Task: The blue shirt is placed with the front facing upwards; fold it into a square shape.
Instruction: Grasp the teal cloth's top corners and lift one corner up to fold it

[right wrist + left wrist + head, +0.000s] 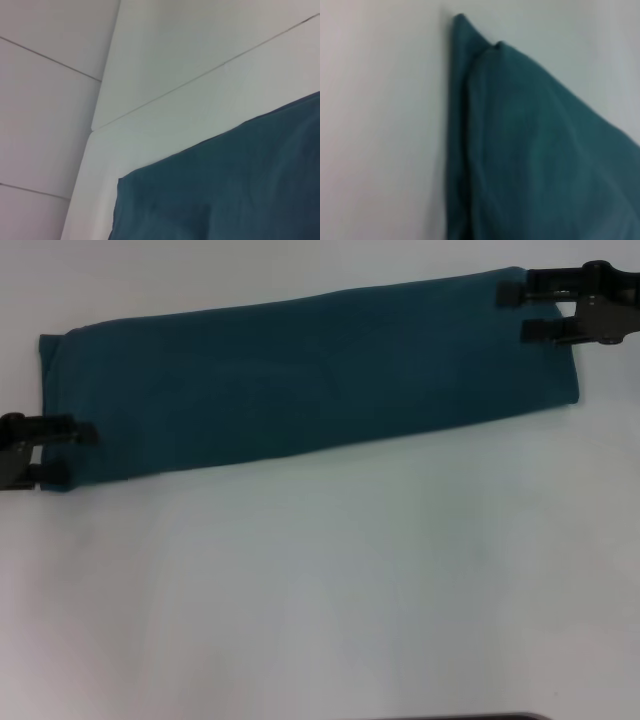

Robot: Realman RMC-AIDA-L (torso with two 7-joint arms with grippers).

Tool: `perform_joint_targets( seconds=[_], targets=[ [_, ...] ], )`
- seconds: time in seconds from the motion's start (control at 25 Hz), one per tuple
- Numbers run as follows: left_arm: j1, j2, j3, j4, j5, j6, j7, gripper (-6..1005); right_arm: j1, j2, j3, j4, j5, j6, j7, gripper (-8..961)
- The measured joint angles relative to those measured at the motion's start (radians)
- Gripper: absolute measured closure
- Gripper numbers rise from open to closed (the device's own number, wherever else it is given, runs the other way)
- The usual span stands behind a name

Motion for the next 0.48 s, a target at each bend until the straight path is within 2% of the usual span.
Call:
perform_joint_targets(
  seconds=[0.28, 0.48],
  targets=[
    [-0.006, -0.004, -0.009, -0.011, 0.016, -0.014, 0.0, 207, -0.004, -0.004, 0.0, 0.0, 0.002, -0.001, -0.001, 88],
    [0.017, -0.003, -0.065, -0.075, -0.071, 0.086, 0.031, 207, -0.005, -0.01, 0.006, 0.0, 0.004, -0.012, -0.001, 88]
  ],
)
